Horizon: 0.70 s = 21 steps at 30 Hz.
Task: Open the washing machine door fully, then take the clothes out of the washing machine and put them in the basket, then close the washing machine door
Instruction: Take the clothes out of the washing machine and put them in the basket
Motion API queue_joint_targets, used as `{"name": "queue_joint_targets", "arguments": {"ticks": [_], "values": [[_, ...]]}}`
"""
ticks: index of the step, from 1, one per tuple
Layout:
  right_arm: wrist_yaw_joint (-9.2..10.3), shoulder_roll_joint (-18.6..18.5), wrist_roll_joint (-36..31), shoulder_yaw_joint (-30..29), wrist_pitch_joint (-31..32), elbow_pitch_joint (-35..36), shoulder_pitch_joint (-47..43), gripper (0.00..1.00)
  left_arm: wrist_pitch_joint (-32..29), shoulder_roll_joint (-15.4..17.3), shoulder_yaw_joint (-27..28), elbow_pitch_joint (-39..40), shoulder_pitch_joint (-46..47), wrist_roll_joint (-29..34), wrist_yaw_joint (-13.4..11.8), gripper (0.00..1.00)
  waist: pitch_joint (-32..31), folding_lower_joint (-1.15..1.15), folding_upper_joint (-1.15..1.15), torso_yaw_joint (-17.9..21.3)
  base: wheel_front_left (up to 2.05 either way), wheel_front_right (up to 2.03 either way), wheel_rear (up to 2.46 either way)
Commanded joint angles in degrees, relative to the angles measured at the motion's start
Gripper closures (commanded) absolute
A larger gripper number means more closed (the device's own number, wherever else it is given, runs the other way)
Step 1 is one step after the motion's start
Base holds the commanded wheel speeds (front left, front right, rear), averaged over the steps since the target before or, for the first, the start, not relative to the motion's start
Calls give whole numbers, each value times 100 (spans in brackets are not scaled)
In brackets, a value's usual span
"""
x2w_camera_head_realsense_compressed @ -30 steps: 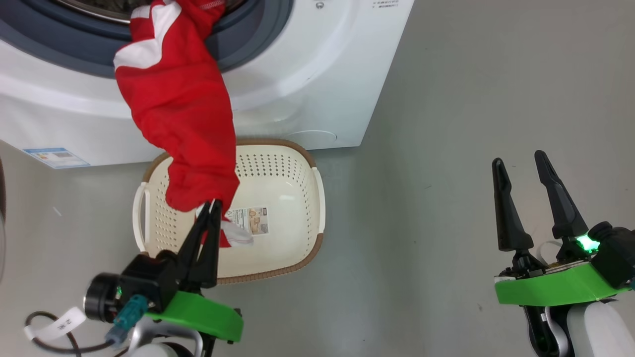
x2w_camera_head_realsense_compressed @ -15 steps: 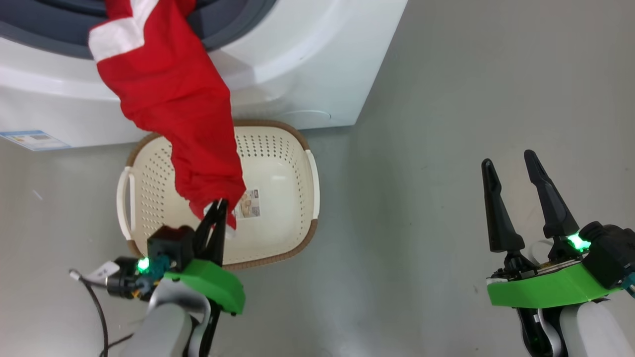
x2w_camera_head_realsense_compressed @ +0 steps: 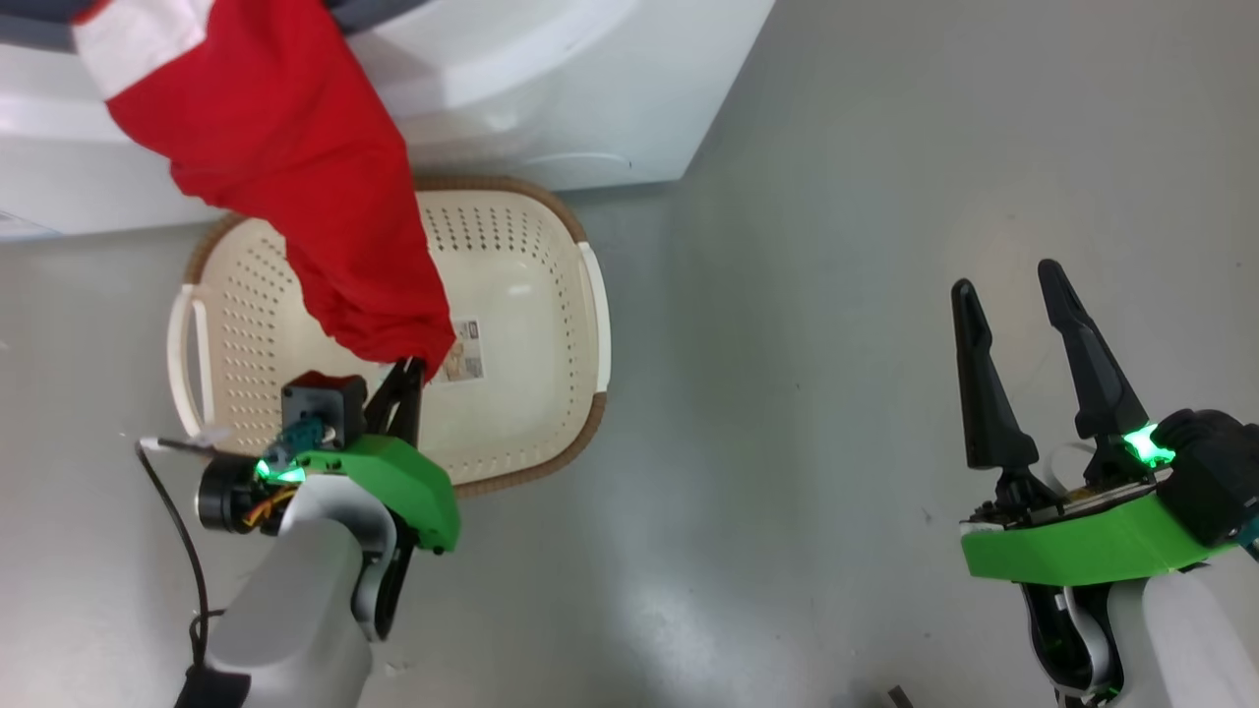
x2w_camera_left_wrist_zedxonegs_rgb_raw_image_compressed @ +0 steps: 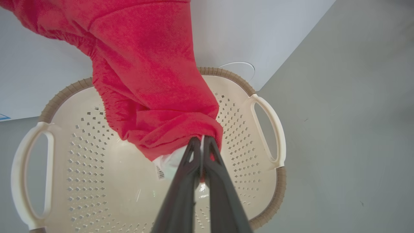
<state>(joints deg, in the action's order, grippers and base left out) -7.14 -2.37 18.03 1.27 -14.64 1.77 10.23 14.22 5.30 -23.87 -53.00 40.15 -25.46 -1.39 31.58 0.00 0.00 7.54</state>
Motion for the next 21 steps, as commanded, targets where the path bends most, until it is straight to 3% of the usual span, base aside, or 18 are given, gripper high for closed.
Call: {"name": "queue_joint_targets", "arguments": {"ticks": [1,7,21], "values": [[-35,-51,31,163,-36,155,87,0,64,70,163,-155,135,-9,67,100,194,0,0,78,0,0,0],[-35,-51,77,203,-36,154,206,0,75,43,213,-862,445,-2,161,100,434,0,0,148,0,0,0],[-35,-51,135,281,-36,179,391,0,77,-3,204,-1679,700,90,184,100,805,0,0,272,0,0,0]]}}
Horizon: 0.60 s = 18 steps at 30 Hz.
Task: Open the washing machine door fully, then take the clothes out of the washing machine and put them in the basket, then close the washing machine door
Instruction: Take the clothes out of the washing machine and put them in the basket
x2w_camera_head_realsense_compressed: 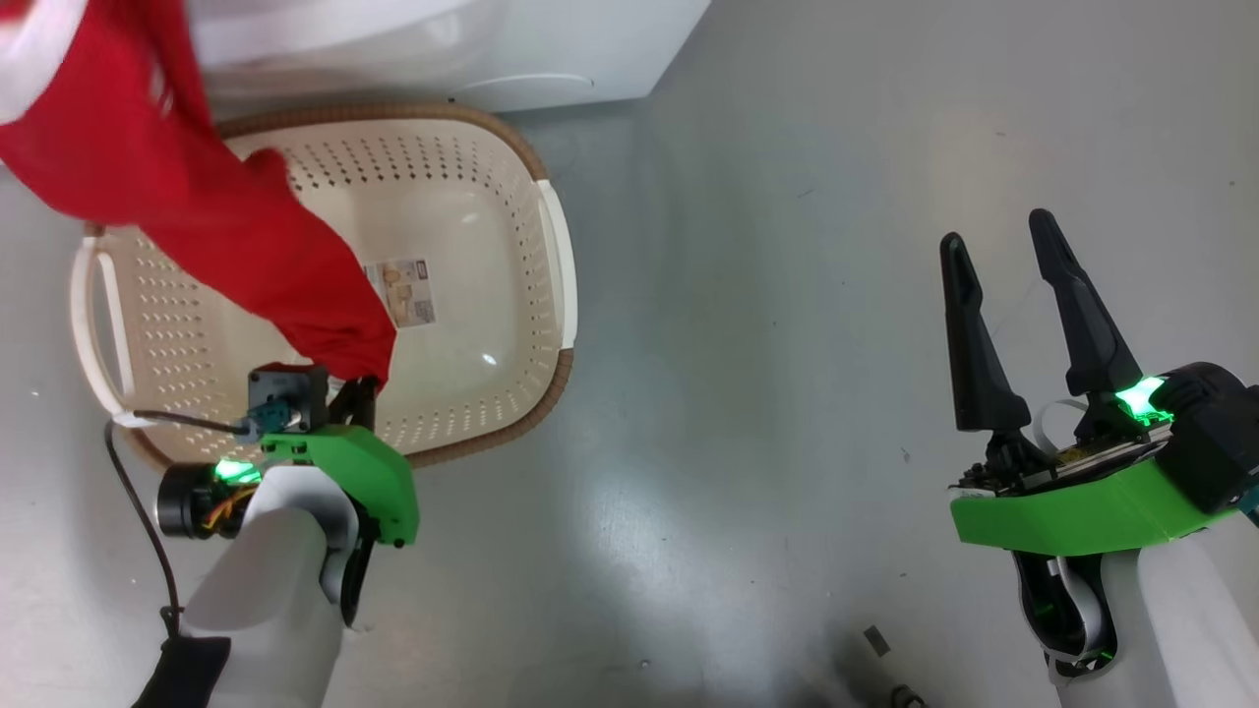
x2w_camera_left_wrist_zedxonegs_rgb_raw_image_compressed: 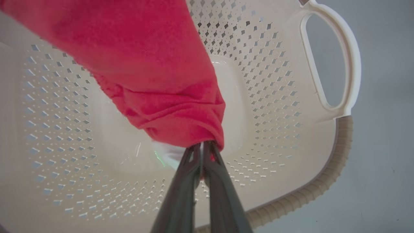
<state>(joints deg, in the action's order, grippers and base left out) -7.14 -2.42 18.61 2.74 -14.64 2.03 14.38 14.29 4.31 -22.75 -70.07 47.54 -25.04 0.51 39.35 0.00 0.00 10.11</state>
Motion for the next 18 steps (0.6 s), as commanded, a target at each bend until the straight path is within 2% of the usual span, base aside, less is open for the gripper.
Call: {"name": "queue_joint_targets", "arguments": {"ticks": [1,9,10,11,12,13,18], "values": [[-35,-45,81,134,-36,157,-17,0,70,90,92,-12,-29,45,-6,100,48,0,0,20,0,0,0],[-35,-45,78,140,-36,143,29,0,71,91,86,-155,68,54,-45,100,136,0,0,42,0,0,0],[-35,-45,79,140,-36,140,32,0,71,100,94,-141,80,56,-63,83,141,0,0,42,0,0,0],[-35,-45,81,140,-36,136,35,0,71,108,109,-125,87,53,-81,55,145,0,0,42,0,0,0],[-35,-45,82,141,-36,132,38,0,71,118,116,-116,93,57,-101,6,146,0,0,42,0,0,0],[-35,-45,84,141,-36,128,40,0,71,132,124,-86,106,66,-133,0,147,0,0,41,0,0,0],[-35,-45,102,145,-36,97,47,0,71,175,159,29,130,103,-202,0,124,0,0,23,0,0,0]]}}
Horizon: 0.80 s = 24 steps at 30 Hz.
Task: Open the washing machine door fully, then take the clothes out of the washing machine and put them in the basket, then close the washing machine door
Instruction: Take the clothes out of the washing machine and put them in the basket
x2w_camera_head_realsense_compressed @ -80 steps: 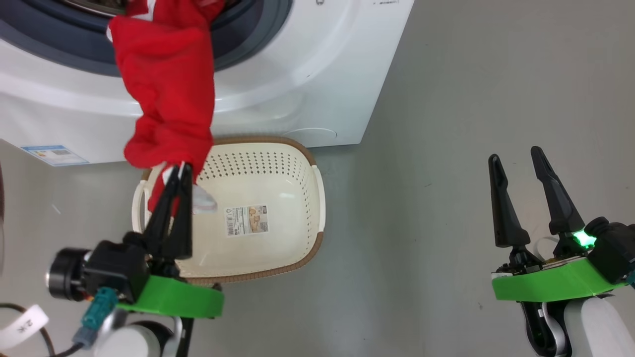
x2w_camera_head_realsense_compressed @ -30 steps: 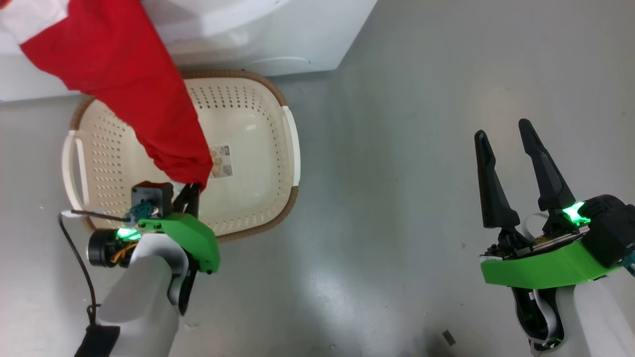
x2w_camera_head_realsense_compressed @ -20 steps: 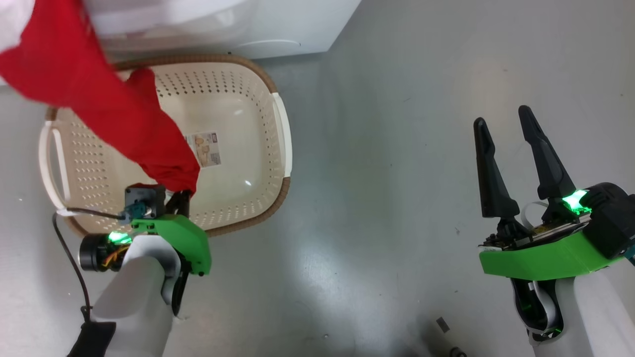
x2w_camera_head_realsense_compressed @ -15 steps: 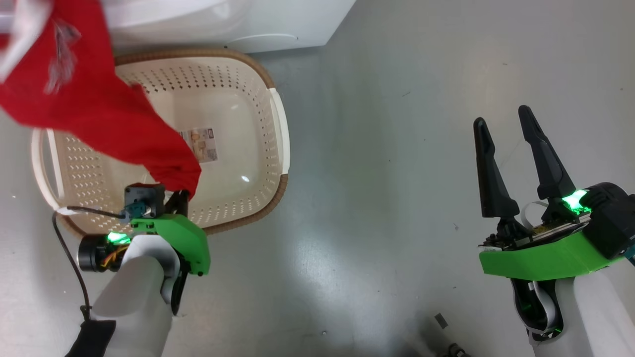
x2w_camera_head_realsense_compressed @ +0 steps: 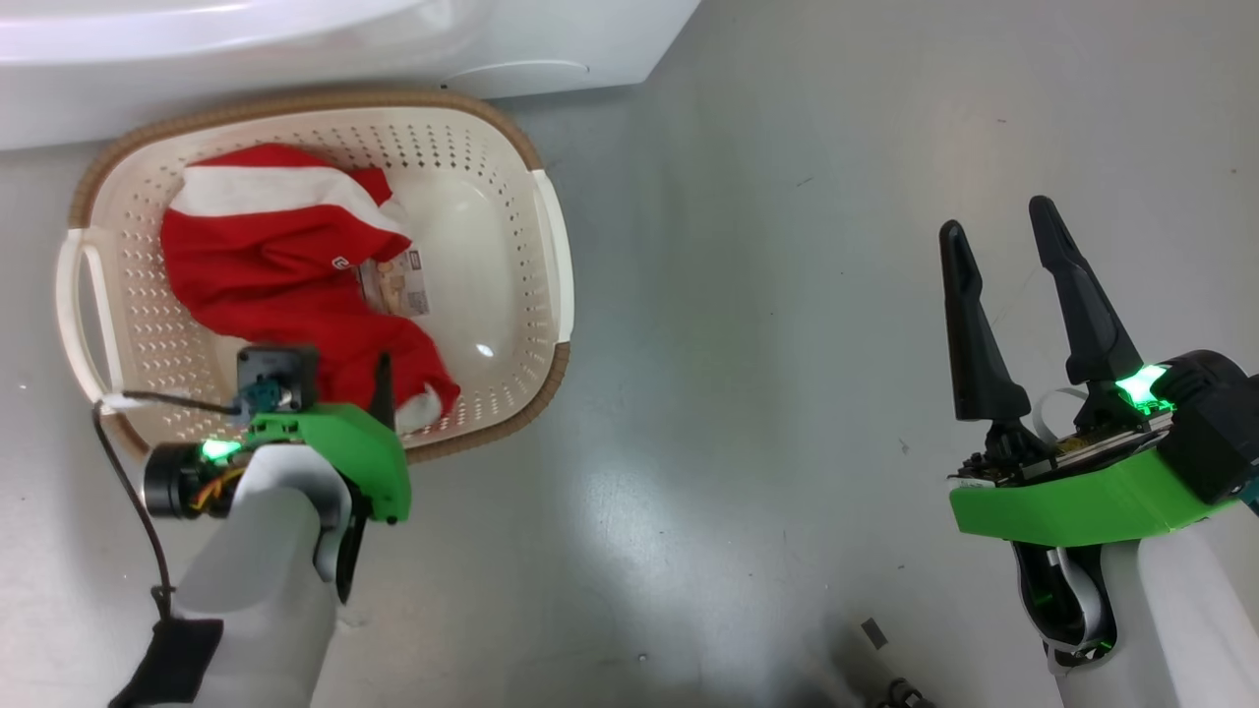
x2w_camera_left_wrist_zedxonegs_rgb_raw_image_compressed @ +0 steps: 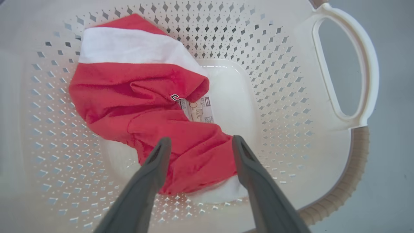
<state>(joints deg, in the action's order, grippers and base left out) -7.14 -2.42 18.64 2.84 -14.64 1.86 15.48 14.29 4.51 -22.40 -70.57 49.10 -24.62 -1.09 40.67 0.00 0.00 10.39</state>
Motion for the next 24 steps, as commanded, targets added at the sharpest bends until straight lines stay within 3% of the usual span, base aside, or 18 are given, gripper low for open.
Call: {"name": "queue_joint_targets", "arguments": {"ticks": [1,10,24], "values": [[-35,-45,102,134,-36,105,-62,0,71,169,130,119,-25,75,-65,0,-20,0,0,-10,0,0,0],[-35,-45,137,132,-36,42,-97,0,71,276,245,773,-238,259,-258,0,-265,0,0,-109,0,0,0],[-35,-45,-54,139,-36,6,-276,0,71,259,1013,3057,-1339,655,-295,0,-919,0,0,-270,0,0,0]]}}
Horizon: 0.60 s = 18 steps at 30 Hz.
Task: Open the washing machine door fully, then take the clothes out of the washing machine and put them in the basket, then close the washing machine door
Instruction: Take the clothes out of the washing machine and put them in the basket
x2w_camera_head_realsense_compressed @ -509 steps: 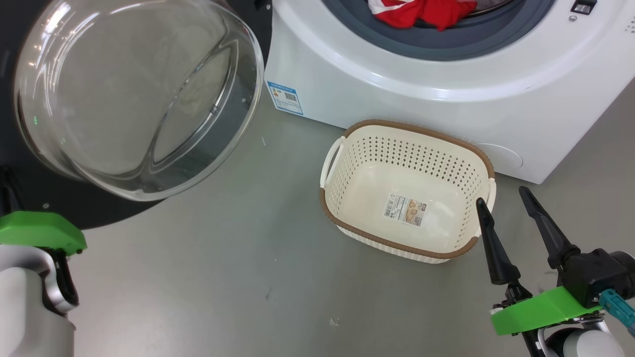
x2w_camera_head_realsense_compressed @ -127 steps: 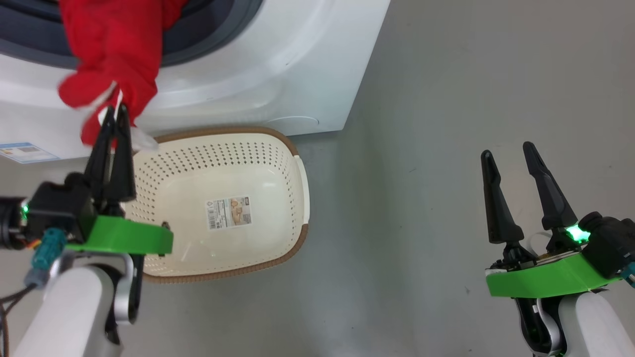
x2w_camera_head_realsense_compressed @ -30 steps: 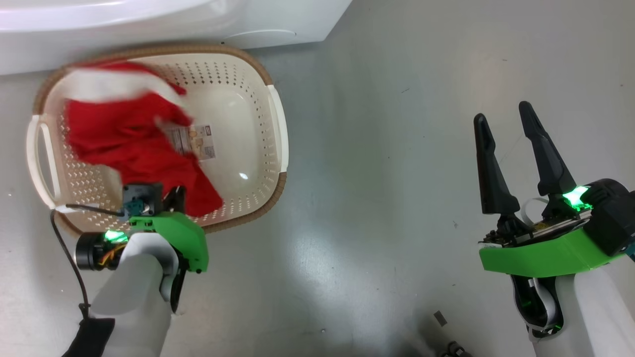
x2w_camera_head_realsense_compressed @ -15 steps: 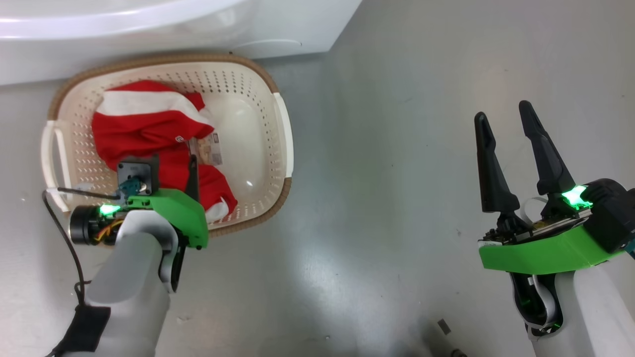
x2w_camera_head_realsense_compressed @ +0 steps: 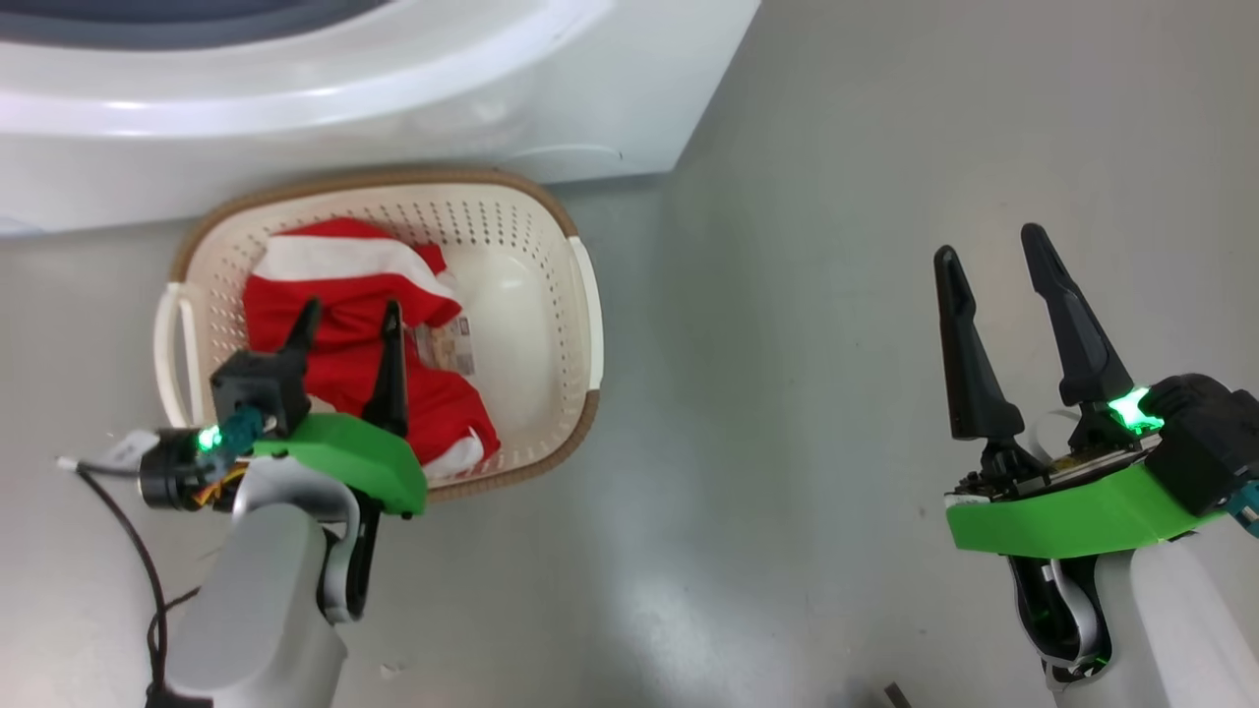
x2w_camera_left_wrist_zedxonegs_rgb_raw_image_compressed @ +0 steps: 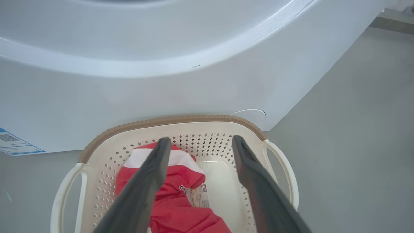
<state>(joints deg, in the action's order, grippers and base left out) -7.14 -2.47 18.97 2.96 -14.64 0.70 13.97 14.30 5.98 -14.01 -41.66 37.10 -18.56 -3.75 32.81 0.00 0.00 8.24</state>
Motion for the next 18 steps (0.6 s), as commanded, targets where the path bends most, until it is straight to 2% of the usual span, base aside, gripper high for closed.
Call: {"name": "queue_joint_targets", "arguments": {"ticks": [1,7,13,18], "values": [[-35,-41,-117,124,-36,119,-140,0,70,98,231,338,-218,107,-30,0,-180,0,0,-67,0,0,0],[-35,-41,-301,107,-36,130,-229,0,70,-60,676,1536,-751,459,-174,0,-462,0,0,-147,0,0,0],[-35,-41,-407,47,-36,127,-321,0,70,-209,905,2443,-1189,753,-107,0,-719,0,0,-244,0,0,0],[-35,-41,-541,-24,-36,121,-398,0,70,-259,878,2790,-1473,956,11,0,-963,0,0,-317,0,0,0]]}}
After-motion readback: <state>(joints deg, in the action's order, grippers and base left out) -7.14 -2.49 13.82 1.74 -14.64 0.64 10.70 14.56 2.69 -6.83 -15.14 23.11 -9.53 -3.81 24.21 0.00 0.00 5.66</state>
